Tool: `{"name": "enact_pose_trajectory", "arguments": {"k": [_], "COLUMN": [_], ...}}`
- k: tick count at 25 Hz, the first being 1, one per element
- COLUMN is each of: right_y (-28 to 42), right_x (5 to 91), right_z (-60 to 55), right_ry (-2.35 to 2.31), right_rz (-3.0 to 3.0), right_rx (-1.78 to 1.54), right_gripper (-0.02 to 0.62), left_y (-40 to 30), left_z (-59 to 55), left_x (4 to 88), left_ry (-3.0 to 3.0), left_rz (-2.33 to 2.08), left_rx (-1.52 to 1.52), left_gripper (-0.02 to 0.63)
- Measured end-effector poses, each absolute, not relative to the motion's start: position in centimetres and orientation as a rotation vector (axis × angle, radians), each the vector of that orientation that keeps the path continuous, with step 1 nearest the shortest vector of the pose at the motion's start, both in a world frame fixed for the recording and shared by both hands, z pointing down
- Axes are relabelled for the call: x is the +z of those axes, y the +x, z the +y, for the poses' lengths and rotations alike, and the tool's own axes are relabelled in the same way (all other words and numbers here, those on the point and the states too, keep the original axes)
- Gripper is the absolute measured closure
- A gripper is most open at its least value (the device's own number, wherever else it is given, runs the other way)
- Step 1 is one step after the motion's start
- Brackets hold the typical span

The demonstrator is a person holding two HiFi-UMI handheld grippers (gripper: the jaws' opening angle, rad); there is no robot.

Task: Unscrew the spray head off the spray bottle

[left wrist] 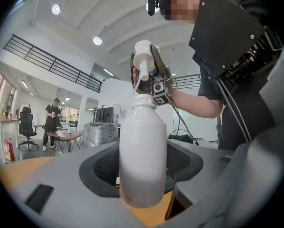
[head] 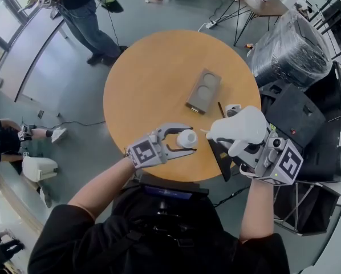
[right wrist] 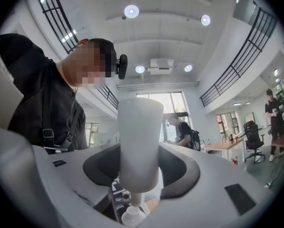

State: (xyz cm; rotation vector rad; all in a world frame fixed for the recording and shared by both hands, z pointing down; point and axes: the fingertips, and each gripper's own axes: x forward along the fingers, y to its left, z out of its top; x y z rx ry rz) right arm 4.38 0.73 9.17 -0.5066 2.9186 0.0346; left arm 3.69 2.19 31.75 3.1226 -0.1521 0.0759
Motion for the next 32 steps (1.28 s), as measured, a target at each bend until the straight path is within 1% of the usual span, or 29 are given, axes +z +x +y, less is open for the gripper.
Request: {"name": "enact_pose_trajectory", "arguments": {"k": [8, 15, 25, 30, 32], "right_y": [6.5, 6.9, 7.7, 8.4, 8.5], "right_x": [18.9, 27.7, 39.0, 45.0, 47.4], "right_z": [-4.3, -6.9, -9.2, -9.7, -10.0], "right_ry": [-0.86, -1.032, -1.169, -1.217, -1.254], "right_rz": [3.027, 3.097, 3.129, 3.154, 3.169], "right_rx": [-0.222, -0.507, -0.784, -0.911, -0.947], "right_gripper": [0.359, 0.359, 0.359, 0.359, 0.359], "left_y": [4.1, 3.7, 3.3, 3.5, 3.4], "left_z": [0.9, -1.1, -4.1, -5.5, -6.0], "left_x": [32.1, 33.1, 38.1, 42.0, 43.6], "left_ry": [3.172, 3.198, 3.144, 3.114, 3.096], "left_rz": [-0.212, -0.302, -0.421, -0.435, -0.452], "left_rx": [0.033, 0.01, 0.01, 0.094, 0.081], "left_gripper": [0.299, 0.299, 0.299, 0.299, 0.299]}}
